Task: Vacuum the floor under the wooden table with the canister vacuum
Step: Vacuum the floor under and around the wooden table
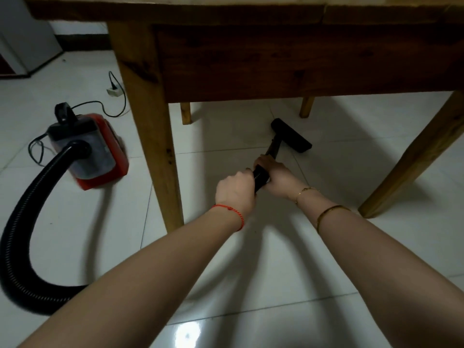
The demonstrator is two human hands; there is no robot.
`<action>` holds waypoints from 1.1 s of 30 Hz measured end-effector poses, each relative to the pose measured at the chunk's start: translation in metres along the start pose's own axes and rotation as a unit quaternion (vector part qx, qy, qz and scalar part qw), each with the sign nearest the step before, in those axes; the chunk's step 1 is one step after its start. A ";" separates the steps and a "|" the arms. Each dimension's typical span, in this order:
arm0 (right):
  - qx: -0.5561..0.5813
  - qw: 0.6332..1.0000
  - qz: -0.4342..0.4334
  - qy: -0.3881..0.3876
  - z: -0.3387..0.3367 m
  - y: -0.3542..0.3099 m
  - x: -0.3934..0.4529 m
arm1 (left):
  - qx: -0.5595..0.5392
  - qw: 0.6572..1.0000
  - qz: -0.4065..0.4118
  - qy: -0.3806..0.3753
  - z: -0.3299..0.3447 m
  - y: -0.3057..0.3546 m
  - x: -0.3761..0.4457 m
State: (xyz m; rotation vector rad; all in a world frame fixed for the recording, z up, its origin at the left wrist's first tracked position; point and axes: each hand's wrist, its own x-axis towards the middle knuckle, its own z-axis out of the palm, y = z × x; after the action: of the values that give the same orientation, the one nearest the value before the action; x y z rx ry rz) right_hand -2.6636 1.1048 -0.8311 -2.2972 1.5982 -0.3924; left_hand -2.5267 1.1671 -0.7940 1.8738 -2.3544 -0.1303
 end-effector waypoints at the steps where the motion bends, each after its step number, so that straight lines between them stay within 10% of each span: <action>1: 0.004 1.000 -0.010 -0.002 0.002 -0.010 -0.003 | 0.002 1.000 -0.003 0.004 -0.003 -0.006 -0.008; 33: -0.133 0.989 -0.058 0.033 0.030 -0.212 -0.122 | 0.126 0.989 0.058 -0.045 -0.100 -0.106 -0.201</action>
State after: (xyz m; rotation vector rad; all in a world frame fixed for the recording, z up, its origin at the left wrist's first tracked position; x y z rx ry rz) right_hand -2.5119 1.2923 -0.7783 -2.6092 1.6396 -0.2996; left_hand -2.3645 1.3401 -0.7205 1.8622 -2.6421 0.1023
